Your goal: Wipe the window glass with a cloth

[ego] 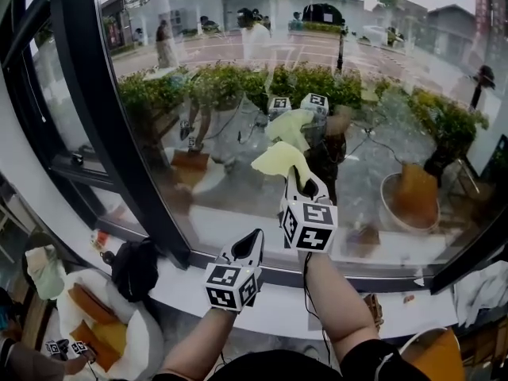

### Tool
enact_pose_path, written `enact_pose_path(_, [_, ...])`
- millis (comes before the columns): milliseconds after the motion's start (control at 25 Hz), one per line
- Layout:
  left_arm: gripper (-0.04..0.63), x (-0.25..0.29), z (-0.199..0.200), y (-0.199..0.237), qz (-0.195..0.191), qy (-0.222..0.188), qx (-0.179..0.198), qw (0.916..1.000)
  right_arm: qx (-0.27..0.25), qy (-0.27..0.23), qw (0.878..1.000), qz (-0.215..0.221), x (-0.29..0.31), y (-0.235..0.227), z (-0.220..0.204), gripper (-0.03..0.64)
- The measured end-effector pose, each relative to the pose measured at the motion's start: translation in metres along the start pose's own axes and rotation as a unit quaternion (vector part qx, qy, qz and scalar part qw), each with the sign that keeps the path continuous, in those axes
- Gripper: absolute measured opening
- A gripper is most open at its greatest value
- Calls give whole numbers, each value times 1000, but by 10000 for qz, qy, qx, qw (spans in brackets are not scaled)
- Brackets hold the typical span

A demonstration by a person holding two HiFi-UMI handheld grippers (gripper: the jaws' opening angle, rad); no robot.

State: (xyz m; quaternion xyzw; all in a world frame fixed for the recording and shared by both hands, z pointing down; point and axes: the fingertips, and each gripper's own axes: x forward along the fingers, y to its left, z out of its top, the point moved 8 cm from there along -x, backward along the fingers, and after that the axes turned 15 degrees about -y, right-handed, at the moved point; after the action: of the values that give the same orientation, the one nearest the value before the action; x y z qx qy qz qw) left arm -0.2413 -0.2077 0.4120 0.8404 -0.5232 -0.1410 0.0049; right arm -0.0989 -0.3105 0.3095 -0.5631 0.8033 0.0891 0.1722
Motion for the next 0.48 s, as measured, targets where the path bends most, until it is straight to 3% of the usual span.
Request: enact_pose_path(480, [6,12,18,6,-90,-190,58,9998,-88,27,10000,-15,35,4,16,32])
